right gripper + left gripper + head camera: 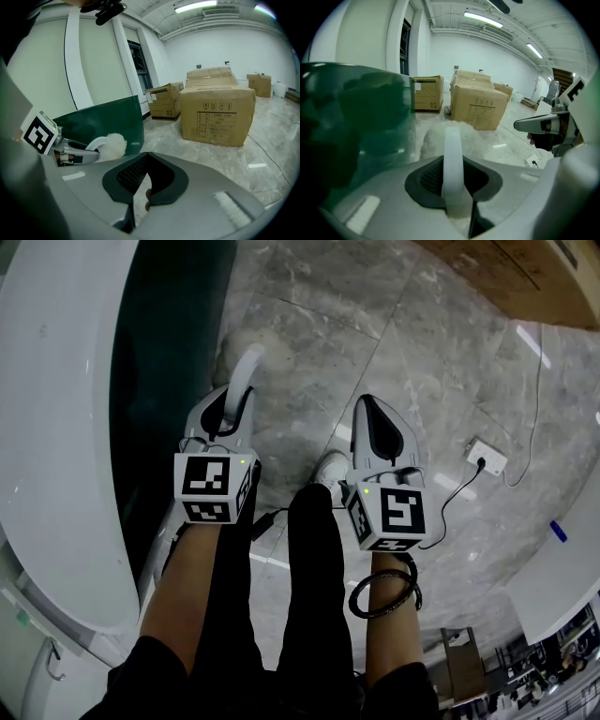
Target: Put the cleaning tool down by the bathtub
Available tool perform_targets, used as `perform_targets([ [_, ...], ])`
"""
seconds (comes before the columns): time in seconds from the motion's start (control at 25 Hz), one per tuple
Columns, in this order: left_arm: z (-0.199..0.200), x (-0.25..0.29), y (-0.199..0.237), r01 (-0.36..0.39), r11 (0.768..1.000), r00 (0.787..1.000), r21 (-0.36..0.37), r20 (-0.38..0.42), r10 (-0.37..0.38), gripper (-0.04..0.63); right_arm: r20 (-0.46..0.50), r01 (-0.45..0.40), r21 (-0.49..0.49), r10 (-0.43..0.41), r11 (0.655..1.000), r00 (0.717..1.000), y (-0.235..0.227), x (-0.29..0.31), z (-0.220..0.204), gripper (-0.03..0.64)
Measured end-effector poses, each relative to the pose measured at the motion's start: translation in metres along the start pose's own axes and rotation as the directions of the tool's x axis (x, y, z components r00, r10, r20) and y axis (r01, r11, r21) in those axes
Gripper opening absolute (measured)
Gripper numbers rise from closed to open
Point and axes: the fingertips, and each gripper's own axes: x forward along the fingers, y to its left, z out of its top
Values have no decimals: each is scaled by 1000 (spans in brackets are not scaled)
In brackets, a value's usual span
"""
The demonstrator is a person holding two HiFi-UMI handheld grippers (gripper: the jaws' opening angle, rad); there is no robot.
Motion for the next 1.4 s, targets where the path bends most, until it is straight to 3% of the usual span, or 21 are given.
perform_targets([
  [0.92,-116,103,23,13,999,995,-52,-99,-19,89,-129,-60,-3,59,998,990,-14,86,-119,23],
  [1.4,-167,139,32,19,999,987,-37,-158,-25,89,-162,-84,-5,82,996,983,-22,127,-160,23],
])
